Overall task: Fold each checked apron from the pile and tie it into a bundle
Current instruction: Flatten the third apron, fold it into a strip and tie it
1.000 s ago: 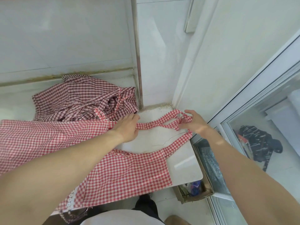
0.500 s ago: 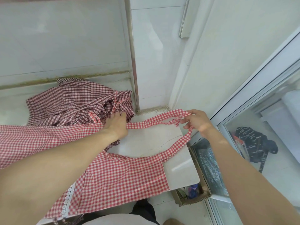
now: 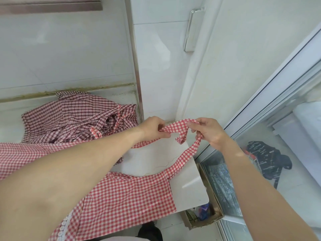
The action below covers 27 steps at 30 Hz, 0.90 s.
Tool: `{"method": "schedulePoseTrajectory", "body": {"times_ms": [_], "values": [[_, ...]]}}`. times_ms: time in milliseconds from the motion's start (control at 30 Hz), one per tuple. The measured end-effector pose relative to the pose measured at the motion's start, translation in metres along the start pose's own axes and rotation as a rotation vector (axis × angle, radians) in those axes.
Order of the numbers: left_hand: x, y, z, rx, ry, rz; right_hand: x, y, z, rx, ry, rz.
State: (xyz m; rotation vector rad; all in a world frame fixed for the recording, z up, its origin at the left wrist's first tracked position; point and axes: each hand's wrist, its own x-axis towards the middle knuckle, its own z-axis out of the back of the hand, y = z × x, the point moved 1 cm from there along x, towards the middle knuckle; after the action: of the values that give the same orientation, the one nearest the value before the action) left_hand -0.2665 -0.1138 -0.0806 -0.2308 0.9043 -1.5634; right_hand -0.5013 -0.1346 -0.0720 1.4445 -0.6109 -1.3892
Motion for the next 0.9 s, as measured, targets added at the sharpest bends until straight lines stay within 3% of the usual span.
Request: {"method": "schedulePoseTrajectory", "body": {"times_ms": [100,200,367,467,567,667,800,900], "values": [[-0.001,-0.001,0.014,-0.034,0.075,0.007,0.004,-0.007,0.002,-0.036,-0.126,-0.010],[0.000,-0.001,0.020,0.002,0.105,0.037,0.006,-0.009,-0.001,-0.106,-0.137,0.017],[0.004,-0.001,0.024,0.301,-0.283,-0.012,0.006,-0.005,-0.008,-0.063,-0.116,0.059],[0.006,-0.005,0.019,0.321,-0.329,-0.006,0.006,-0.004,-0.018,0.116,-0.060,0.017],[0.013,-0.008,0.011,0.000,-0.225,0.056,0.004,-0.005,-0.027,0.328,0.097,0.014],[0.016,-0.015,0.008,-0.291,-0.075,0.103,0.004,-0.008,-0.029,0.421,0.133,0.083],[0.017,-0.026,0.012,-0.475,0.067,0.093,0.005,-0.015,-0.031,0.331,0.098,0.161],[0.023,-0.034,0.013,-0.628,0.066,0.110,0.005,-0.017,-0.029,0.240,0.062,0.192]]}}
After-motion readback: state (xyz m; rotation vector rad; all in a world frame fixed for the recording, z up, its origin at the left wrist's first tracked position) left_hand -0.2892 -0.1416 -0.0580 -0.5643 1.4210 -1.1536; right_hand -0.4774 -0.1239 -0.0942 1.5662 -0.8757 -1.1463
